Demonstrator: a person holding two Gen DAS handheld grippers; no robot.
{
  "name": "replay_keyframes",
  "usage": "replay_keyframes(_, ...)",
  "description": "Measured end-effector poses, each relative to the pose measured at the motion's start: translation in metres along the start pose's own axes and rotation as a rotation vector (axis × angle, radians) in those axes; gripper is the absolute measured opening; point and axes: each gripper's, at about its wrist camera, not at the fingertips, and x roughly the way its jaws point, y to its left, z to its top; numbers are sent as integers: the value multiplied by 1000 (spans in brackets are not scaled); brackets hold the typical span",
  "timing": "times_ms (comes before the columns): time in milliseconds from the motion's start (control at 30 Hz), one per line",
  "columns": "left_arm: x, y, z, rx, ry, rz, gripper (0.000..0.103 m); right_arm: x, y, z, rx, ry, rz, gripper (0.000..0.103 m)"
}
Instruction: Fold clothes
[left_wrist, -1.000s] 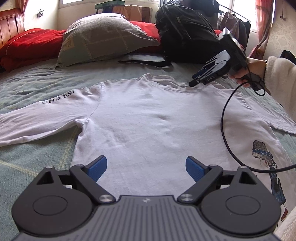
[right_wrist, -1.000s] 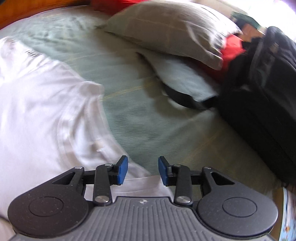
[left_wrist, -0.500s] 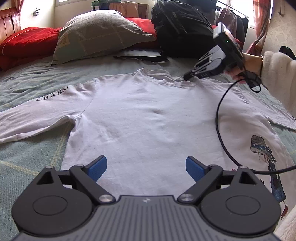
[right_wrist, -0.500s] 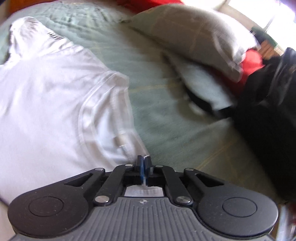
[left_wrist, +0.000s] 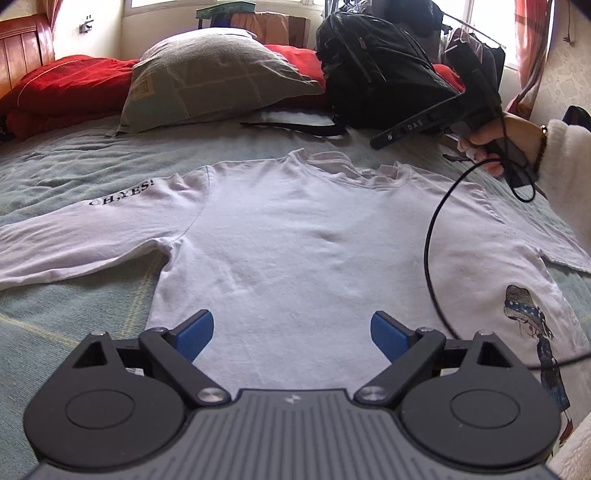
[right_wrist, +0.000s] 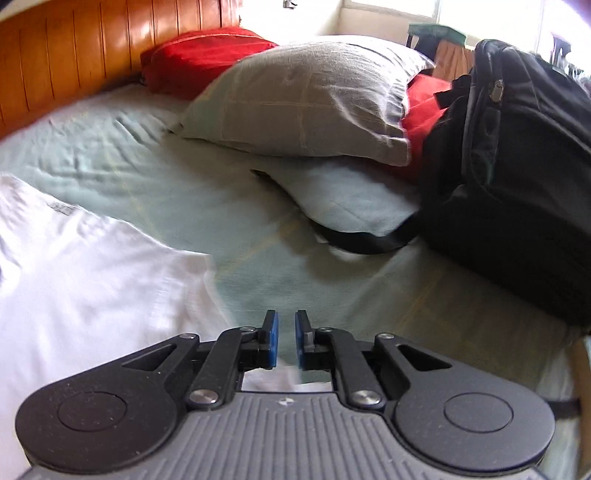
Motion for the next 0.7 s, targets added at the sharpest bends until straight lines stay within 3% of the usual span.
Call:
replay_keyframes(100, 0, -1, -1, 3, 1, 0, 92, 11, 22, -3, -12, 58, 66, 25)
replay_keyframes(200, -1, -1, -2, 5, 4, 3, 92, 42, 38, -4, -23, 121, 11, 25)
replay_keyframes(467, -11, 4, -2, -6, -18, 22, 92, 64, 28, 30, 102, 24, -96, 31)
replay_keyframes(567, -10, 9, -1, -18, -21, 29, 92, 42, 39, 35, 112, -27, -20, 34)
replay_keyframes(700, -8, 11, -3, -19, -18, 37, 92, 39, 68, 38, 86, 12, 153, 37)
